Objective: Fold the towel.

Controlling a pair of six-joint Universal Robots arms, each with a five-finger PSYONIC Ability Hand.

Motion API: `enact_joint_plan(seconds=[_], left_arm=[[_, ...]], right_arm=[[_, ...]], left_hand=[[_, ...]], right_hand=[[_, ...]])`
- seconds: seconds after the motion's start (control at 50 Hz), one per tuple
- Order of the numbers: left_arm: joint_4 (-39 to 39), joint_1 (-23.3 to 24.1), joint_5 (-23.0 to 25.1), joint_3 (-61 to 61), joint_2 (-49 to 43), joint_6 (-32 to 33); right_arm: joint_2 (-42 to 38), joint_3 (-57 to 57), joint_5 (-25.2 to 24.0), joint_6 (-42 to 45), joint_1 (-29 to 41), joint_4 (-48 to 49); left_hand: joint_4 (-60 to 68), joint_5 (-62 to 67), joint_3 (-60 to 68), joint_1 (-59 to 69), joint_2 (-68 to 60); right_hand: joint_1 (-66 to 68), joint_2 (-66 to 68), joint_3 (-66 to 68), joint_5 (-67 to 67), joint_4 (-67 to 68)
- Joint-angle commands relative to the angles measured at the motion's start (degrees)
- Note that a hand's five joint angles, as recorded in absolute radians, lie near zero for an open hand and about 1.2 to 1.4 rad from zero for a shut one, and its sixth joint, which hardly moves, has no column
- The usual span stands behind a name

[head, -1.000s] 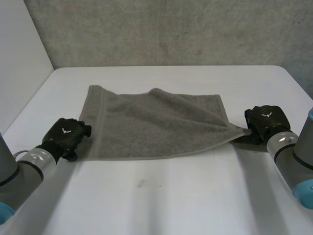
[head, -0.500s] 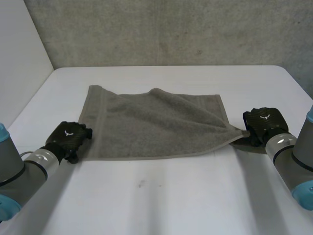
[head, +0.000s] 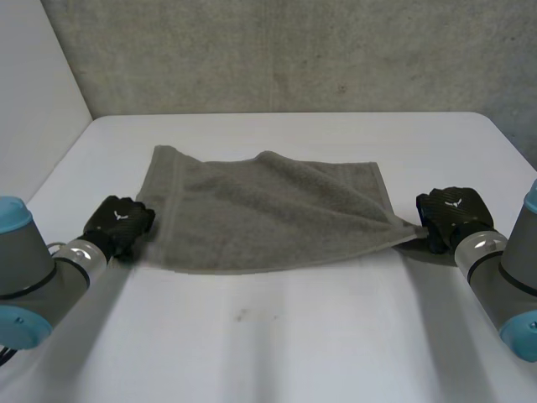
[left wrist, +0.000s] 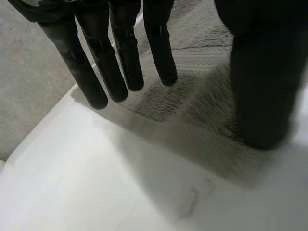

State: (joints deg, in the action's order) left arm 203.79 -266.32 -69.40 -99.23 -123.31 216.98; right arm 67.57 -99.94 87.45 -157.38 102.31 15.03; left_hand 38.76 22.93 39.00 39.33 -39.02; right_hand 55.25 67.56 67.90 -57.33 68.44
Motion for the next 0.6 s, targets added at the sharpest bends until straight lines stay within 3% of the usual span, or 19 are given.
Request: enact_joint_plan(seconds=[0.02, 0.12, 0.42, 0.5, 0.6], left_arm=[[0.0, 0.4, 0.0, 1.9, 0.2, -0.8], [0.2, 1.4, 0.1, 1.0, 1.1, -0.8], [0.5, 0.6, -2.1, -7.2, 13.1, -0.2], [-0.8, 0.4, -5.6, -9.5, 20.3, 0.0], [-5.4, -0.5, -6.6, -10.8, 30.6, -0.2]], right_arm=[[-0.1, -0.3, 0.0, 0.1, 0.0, 0.0], [-0.1, -0.3, 0.0, 0.1, 0.0, 0.1], [1.2, 0.3, 0.1, 0.8, 0.1, -1.0], [6.5, 0.8, 0.3, 6.6, -0.5, -5.5], [13.4, 2.7, 0.5, 12.3, -0.7, -13.8]], left_hand=[[23.4, 29.2, 23.2, 22.8, -23.1], [40.9, 46.7, 40.6, 40.3, -40.6], [41.2, 47.1, 41.0, 40.7, -41.0], [41.2, 47.1, 41.0, 40.7, -41.0], [41.2, 47.1, 41.0, 40.7, -41.0]], right_hand=[[24.7, 12.4, 12.1, -12.7, 11.6], [24.7, 12.4, 12.1, -12.7, 11.6], [24.7, 12.4, 12.1, -12.7, 11.6], [24.7, 12.4, 12.1, -12.7, 11.6], [24.7, 12.4, 12.1, -12.7, 11.6]])
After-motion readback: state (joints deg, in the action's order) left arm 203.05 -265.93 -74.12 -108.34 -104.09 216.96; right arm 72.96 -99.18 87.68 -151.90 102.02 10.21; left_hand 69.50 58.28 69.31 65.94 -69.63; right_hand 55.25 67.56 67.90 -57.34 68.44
